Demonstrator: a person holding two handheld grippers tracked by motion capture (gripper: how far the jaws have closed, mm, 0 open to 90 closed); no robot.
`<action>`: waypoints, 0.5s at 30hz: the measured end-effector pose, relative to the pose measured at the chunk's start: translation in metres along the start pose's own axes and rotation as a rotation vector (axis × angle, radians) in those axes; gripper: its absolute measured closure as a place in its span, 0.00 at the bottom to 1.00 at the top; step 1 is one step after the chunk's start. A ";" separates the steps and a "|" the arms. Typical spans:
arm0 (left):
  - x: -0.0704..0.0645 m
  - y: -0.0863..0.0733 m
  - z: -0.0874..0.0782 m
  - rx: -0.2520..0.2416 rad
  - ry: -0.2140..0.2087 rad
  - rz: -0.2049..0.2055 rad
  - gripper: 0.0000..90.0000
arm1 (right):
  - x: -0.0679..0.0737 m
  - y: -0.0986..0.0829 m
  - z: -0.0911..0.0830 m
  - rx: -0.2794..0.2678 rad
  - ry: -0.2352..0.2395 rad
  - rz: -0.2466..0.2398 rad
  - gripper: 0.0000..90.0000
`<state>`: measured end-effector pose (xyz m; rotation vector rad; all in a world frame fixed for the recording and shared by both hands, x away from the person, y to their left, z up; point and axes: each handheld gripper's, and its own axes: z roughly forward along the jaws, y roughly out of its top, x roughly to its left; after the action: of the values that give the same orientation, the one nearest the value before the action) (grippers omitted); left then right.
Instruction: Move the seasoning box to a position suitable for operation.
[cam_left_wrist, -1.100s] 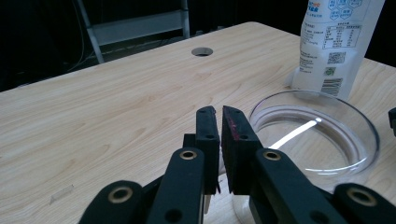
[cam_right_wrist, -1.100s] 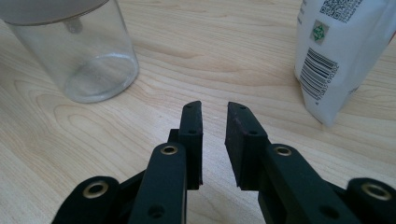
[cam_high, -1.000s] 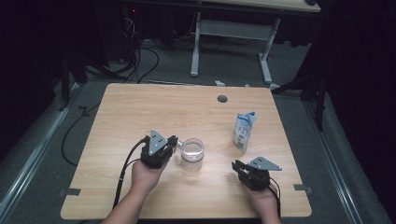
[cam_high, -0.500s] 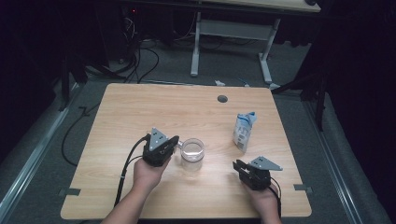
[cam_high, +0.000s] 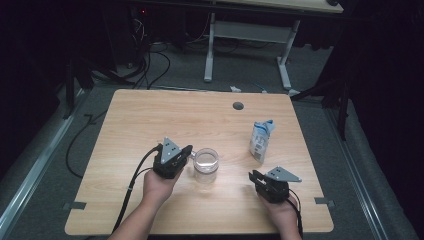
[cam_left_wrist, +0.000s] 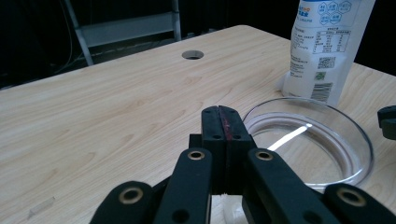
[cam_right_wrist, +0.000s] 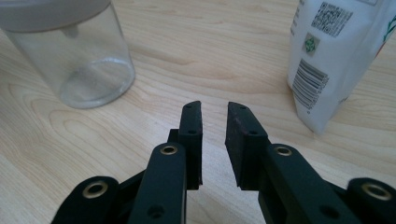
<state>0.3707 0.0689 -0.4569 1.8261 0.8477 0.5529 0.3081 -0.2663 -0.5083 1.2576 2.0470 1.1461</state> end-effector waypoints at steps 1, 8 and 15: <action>0.000 0.000 0.001 0.003 0.004 -0.003 1.00 | 0.000 0.001 -0.001 -0.004 0.001 0.000 0.85; -0.001 -0.005 0.005 0.010 0.011 -0.002 1.00 | 0.000 0.003 0.003 -0.002 0.010 -0.003 0.85; 0.001 -0.006 0.007 -0.004 0.006 -0.012 1.00 | 0.000 0.004 0.004 -0.004 0.012 -0.002 0.85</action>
<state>0.3741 0.0669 -0.4650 1.8152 0.8604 0.5526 0.3127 -0.2642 -0.5072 1.2496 2.0528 1.1595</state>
